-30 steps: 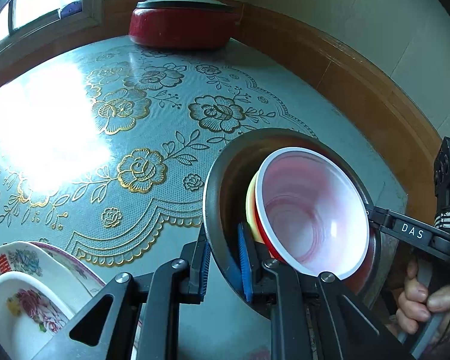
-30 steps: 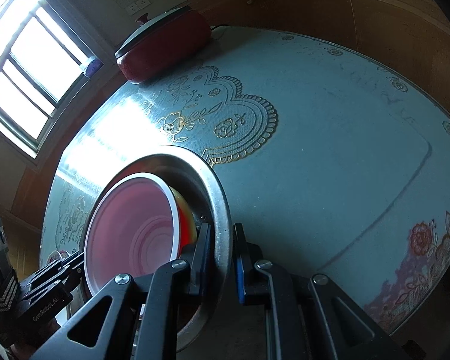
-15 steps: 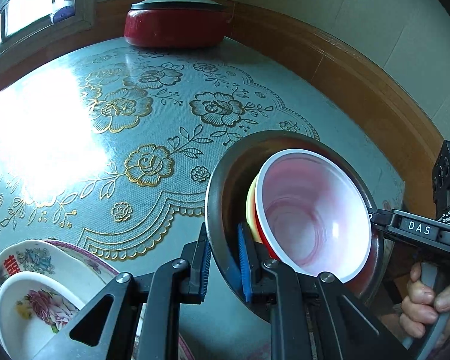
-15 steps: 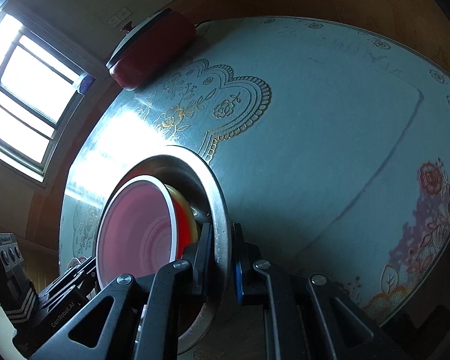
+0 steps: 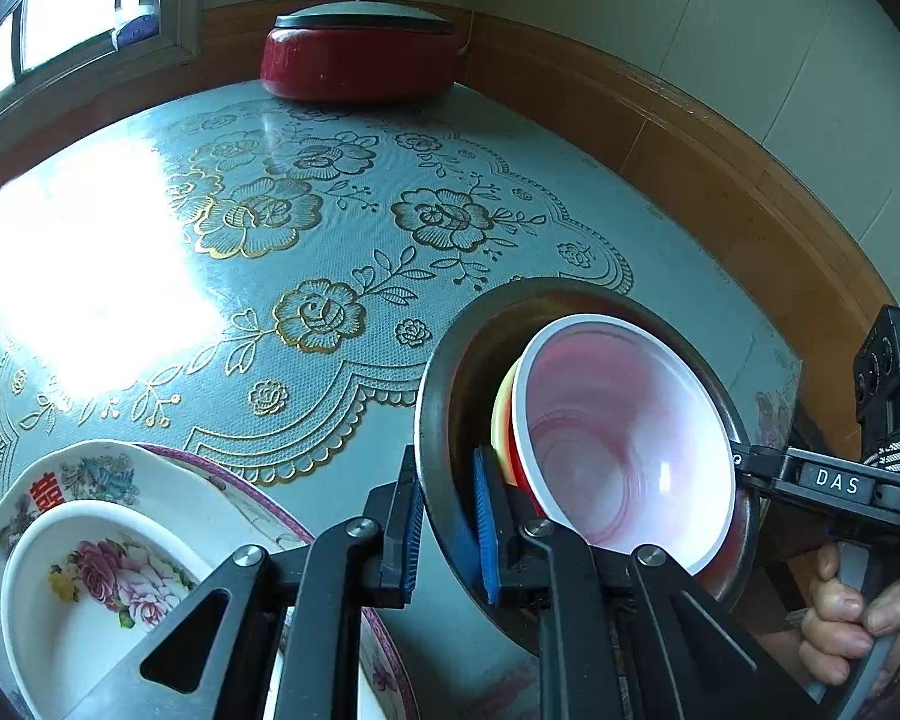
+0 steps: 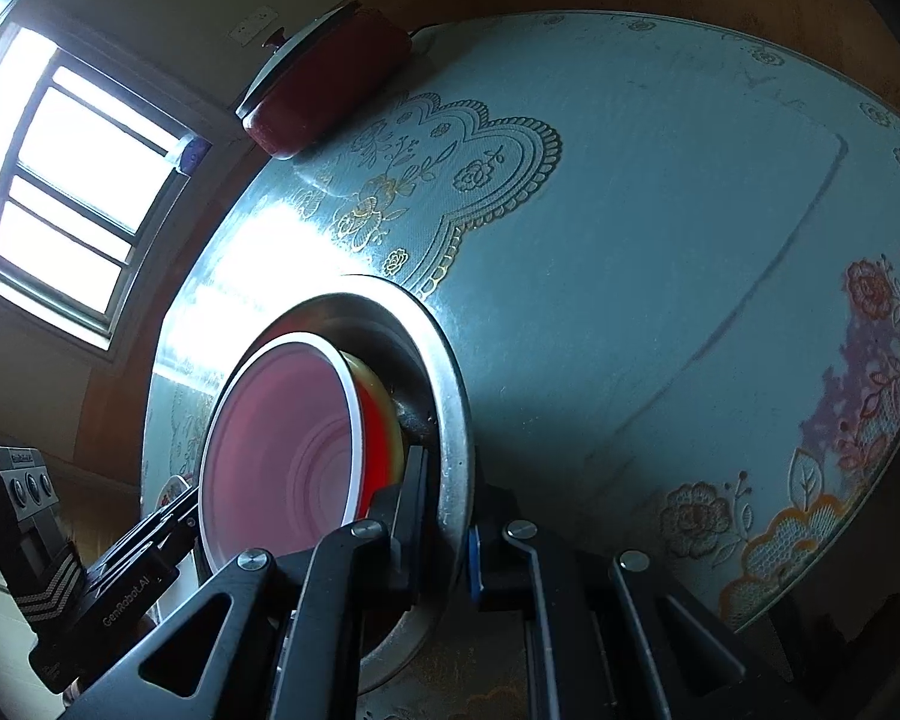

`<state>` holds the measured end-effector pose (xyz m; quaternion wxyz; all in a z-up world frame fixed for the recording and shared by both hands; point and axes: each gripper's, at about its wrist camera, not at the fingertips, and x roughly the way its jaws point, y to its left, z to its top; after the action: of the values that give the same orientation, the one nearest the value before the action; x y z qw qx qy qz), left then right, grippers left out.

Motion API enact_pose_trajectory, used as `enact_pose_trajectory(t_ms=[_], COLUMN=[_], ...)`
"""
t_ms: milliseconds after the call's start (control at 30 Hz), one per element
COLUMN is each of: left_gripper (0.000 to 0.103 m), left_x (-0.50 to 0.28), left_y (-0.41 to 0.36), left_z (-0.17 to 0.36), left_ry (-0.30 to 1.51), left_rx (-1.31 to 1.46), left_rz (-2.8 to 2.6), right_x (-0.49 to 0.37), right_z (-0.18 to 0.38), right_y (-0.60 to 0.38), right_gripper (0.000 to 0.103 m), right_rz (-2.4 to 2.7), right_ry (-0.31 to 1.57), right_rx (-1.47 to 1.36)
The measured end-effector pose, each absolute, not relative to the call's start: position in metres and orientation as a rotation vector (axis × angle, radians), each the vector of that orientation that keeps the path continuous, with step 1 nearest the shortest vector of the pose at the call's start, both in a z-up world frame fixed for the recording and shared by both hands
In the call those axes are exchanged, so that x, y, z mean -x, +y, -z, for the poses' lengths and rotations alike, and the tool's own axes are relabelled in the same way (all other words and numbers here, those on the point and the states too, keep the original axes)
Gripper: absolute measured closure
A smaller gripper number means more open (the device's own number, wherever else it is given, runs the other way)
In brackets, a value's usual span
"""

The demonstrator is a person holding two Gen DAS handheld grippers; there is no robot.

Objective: Organize plates and bowls
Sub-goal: 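Carry the nested steel bowl stack with the left tool over the plate stack, then lower the steel bowl stack onto the rose-pattern bowl and plates with the left tool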

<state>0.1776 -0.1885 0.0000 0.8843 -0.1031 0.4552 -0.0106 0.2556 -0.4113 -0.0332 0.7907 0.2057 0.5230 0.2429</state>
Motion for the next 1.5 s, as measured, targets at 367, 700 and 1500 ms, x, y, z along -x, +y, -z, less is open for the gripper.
enact_pose_trajectory(t_ms=[367, 700, 1500], left_gripper=[0.088, 0.088, 0.09], left_x=[-0.166, -0.141, -0.078], left_y=[-0.198, -0.205, -0.138], left_z=[-0.006, -0.021, -0.058], left_ry=[0.929, 0.877, 0.782], left_rx=[0.236, 0.234, 0.285], left_rz=[0.005, -0.036, -0.107], right_x=[-0.25, -0.235, -0.192], right_z=[0.029, 0.017, -0.024], right_y=[-0.422, -0.423, -0.35], right_gripper=[0.093, 0.093, 0.092], right_rz=[-0.575, -0.63, -0.769], right_ry=[1.128, 1.092, 0.999], right_rx=[-0.436, -0.387, -0.297])
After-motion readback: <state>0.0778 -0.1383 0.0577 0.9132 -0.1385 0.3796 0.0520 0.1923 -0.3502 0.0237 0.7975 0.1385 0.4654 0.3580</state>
